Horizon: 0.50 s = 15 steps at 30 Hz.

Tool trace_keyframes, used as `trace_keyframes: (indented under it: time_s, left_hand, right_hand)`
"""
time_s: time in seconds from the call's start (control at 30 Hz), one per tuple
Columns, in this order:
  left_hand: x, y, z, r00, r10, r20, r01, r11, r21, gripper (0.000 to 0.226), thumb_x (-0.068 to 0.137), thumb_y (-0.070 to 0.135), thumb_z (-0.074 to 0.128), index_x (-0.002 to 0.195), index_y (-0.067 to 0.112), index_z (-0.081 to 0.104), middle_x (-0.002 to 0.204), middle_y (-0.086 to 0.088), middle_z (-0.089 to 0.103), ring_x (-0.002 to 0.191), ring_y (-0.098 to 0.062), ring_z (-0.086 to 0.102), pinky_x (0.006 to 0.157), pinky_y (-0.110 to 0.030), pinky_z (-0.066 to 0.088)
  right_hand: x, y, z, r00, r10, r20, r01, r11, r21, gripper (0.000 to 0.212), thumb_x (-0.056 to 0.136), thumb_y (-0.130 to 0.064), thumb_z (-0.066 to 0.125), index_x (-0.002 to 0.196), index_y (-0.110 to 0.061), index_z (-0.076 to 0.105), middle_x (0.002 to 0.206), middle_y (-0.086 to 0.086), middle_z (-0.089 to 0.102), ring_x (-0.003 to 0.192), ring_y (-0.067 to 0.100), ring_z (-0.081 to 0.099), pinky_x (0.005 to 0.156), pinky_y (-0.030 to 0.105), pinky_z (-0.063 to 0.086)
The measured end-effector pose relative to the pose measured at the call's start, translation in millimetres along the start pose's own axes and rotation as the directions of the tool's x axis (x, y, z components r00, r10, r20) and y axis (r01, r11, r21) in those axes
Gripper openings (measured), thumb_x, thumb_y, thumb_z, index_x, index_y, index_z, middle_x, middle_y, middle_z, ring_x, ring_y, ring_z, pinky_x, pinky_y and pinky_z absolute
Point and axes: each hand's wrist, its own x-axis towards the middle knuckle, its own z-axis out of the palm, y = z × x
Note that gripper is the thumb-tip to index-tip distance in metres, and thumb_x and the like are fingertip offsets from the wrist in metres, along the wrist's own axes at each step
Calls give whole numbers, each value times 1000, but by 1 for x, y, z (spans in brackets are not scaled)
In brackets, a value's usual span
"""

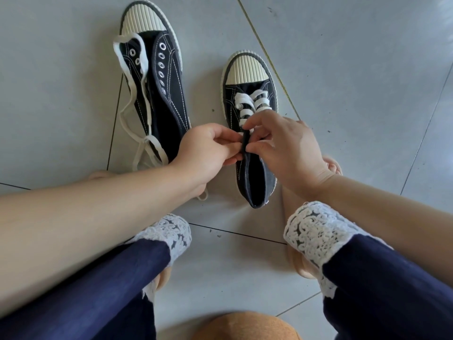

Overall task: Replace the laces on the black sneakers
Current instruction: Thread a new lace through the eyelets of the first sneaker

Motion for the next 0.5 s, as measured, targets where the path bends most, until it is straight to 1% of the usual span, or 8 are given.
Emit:
trace_keyframes:
  time_s: [0.1, 0.13, 0.2, 0.23, 0.3, 0.37, 0.43, 0.5]
  left_hand:
    - [4, 2, 0, 997, 64, -29, -61, 992, 114, 20, 83, -1, 61, 72, 15, 59, 65, -2, 62, 49, -3, 60, 51, -13, 47]
    - [5, 2, 0, 992, 119, -41, -106, 965, 239, 19, 84, 2, 62, 71, 16, 59, 66, 1, 62, 51, -3, 61, 53, -15, 48]
    - [5, 3, -3, 966, 257, -17, -210, 823, 528, 16, 84, 10, 61, 72, 19, 58, 68, 6, 61, 64, -10, 62, 63, -19, 47]
    - [4, 3, -4, 954, 301, -13, -236, 772, 591, 15, 85, 12, 59, 73, 20, 56, 71, 5, 62, 70, -13, 61, 66, -21, 46]
    - [1, 2, -8, 943, 330, -41, -245, 772, 587, 13, 87, 13, 56, 75, 17, 56, 76, 0, 65, 76, -16, 62, 73, -28, 49]
    - [-2, 3, -12, 945, 309, -111, -232, 868, 439, 16, 91, 11, 51, 77, 14, 56, 79, -2, 67, 80, -18, 65, 78, -34, 52]
    - [-4, 12, -18, 974, 149, -171, -150, 989, 3, 22, 95, 6, 42, 76, 11, 52, 76, -1, 67, 82, -19, 67, 77, -33, 54]
    - [-4, 25, -27, 994, -13, -110, -38, 893, -449, 25, 98, 6, 35, 77, 9, 47, 63, -1, 66, 73, -21, 69, 70, -32, 56]
  right_hand:
    - [-4, 4, -2, 999, -44, -4, 43, 998, -49, 31, 80, -32, 67, 109, -23, 61, 81, -16, 57, 91, 15, 53, 90, 31, 29]
    - [-5, 4, -2, 997, -76, -12, 75, 992, -99, 35, 78, -38, 68, 109, -23, 61, 83, -13, 59, 91, 16, 52, 89, 32, 29]
    - [-7, 4, 0, 989, -145, -25, 136, 966, -221, 41, 76, -45, 68, 109, -22, 61, 87, -7, 64, 90, 22, 54, 89, 36, 32]
    - [-7, 3, 2, 986, -162, -30, 148, 952, -268, 41, 75, -45, 68, 108, -21, 61, 87, -5, 65, 90, 25, 55, 88, 38, 33]
    - [-6, 2, 4, 985, -172, -33, 153, 936, -317, 40, 75, -42, 66, 108, -21, 59, 85, -3, 65, 89, 28, 55, 88, 38, 33]
    - [-6, 3, 5, 983, -177, -41, 154, 931, -330, 39, 75, -40, 66, 108, -20, 59, 84, -2, 63, 89, 28, 54, 87, 38, 33]
    - [-7, 6, 3, 985, -165, -50, 141, 937, -320, 39, 75, -39, 66, 108, -21, 59, 84, -2, 62, 90, 27, 53, 88, 38, 33]
    - [-7, 8, 2, 988, -144, -56, 120, 944, -309, 38, 76, -40, 66, 108, -21, 59, 85, -2, 61, 91, 27, 52, 90, 37, 32]
